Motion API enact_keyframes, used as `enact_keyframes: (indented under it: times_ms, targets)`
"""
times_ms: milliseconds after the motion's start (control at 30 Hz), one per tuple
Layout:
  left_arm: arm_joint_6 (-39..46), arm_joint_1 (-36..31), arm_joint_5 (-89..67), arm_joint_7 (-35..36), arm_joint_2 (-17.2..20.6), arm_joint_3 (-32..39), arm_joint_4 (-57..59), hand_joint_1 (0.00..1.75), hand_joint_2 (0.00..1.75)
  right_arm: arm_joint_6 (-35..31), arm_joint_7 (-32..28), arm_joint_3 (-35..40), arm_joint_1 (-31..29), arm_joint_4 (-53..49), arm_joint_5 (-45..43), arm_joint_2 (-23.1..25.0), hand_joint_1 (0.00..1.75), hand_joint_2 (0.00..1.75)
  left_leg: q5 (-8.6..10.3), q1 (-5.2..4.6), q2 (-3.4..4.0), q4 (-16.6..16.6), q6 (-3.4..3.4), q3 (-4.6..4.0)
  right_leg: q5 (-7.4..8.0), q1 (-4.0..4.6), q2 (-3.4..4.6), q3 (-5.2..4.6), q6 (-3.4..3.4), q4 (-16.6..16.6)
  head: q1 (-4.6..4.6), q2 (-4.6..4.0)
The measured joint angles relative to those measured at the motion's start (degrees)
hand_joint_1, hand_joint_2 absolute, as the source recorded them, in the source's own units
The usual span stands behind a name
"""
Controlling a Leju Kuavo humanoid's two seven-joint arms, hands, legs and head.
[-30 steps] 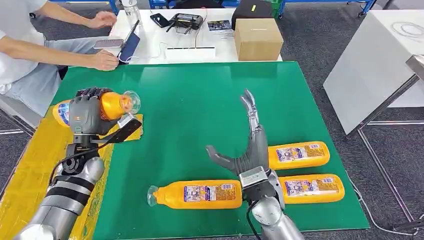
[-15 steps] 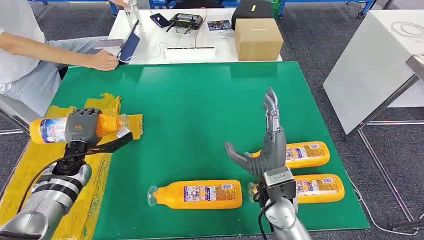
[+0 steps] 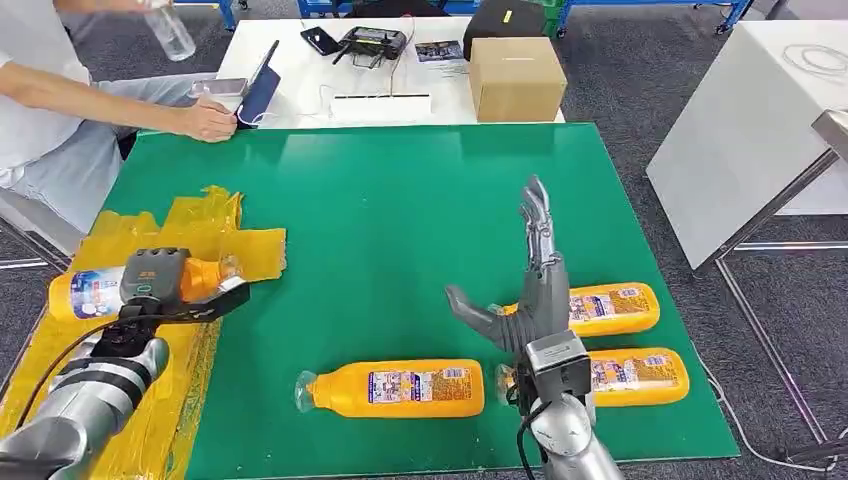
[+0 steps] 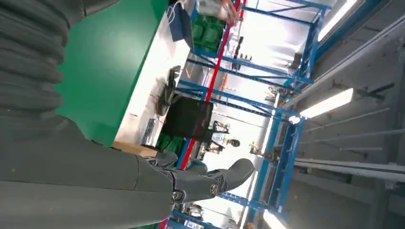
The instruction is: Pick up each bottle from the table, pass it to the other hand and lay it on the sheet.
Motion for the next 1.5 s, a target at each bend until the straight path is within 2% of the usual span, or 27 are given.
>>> enact_keyframes:
  times_ms: [333,367,400,433,467,600,633,867,1167,1500]
  targets:
    - [-3.10,-1.00,5.44,-4.02,-0.50,3.23,1.16,1.75,1.75,0.90,0.02,0.00,-0.01,0.17,-0.48,0.00,0.00,1.75,0.00,0.00,-0.02,0.00,0.00,0.01,0.00,0.00,-0.01,0.02,0.00,0.00,0.00,0.00]
    - [-3.15,-1.05,5.44,-4.02,-0.55,3.34,1.22,1.55,1.75,0.90,0.02,0.00,-0.01,0.17,-0.48,0.00,0.00,1.75,0.00,0.00,-0.02,0.00,0.00,0.01,0.00,0.00,-0.01,0.02,0.00,0.00,0.00,0.00]
    - [-3.17,-1.06,5.44,-4.04,-0.57,3.47,1.24,0.75,1.75,0.90,0.02,0.00,-0.01,0.17,-0.48,0.00,0.00,1.75,0.00,0.00,-0.02,0.00,0.00,0.01,0.00,0.00,-0.01,0.02,0.00,0.00,0.00,0.00]
    - [-3.17,-1.07,5.44,-4.04,-0.59,3.54,1.27,0.45,1.75,0.90,0.02,0.00,-0.01,0.17,-0.48,0.00,0.00,1.75,0.00,0.00,-0.02,0.00,0.00,0.01,0.00,0.00,-0.01,0.02,0.00,0.00,0.00,0.00]
    - [-3.19,-1.09,5.44,-4.04,-0.61,3.56,1.31,0.24,1.75,0.92,0.04,0.00,-0.01,0.17,-0.48,0.00,0.00,1.75,0.00,0.00,-0.02,0.00,0.00,0.01,0.00,0.00,-0.01,0.02,0.00,0.00,0.00,0.00]
    - [-5.01,-1.34,7.58,-5.18,-0.79,4.02,1.53,0.21,1.75,1.11,0.13,0.00,-0.04,0.26,-0.55,0.00,0.00,1.75,0.00,0.00,-0.03,0.00,0.00,0.01,0.00,0.00,-0.01,0.03,0.00,0.00,0.00,0.00]
    - [-5.79,-1.48,8.02,-5.42,-0.85,4.19,1.59,0.14,1.75,1.29,0.18,0.00,-0.05,0.28,-0.55,0.00,0.00,1.75,0.00,0.00,-0.03,0.00,0.00,0.01,0.00,0.00,-0.01,0.03,0.00,0.00,0.00,0.00]
    - [-11.13,-2.51,9.59,-6.03,-1.16,4.72,2.38,0.00,1.75,2.38,0.55,0.00,-0.69,1.09,-0.68,0.00,0.00,1.75,0.00,0.00,-0.06,0.00,0.00,0.08,0.00,0.00,-0.03,0.13,0.00,0.00,0.00,0.00]
    - [-18.34,-3.97,12.83,-7.12,-1.05,4.72,2.86,0.00,1.75,3.50,1.03,0.00,-1.45,2.54,-0.63,0.00,0.00,1.75,0.00,-0.01,-0.08,-0.01,0.00,0.22,0.00,0.00,-0.04,0.29,0.00,0.00,0.00,0.00]
    - [-17.26,-3.91,17.62,-10.34,-1.05,4.70,2.75,0.00,1.75,3.50,1.20,-0.02,-1.48,3.52,-0.83,0.00,0.00,1.75,0.03,0.00,-0.18,-0.02,0.02,0.31,0.00,0.00,-0.08,0.37,0.00,0.00,0.00,0.00]
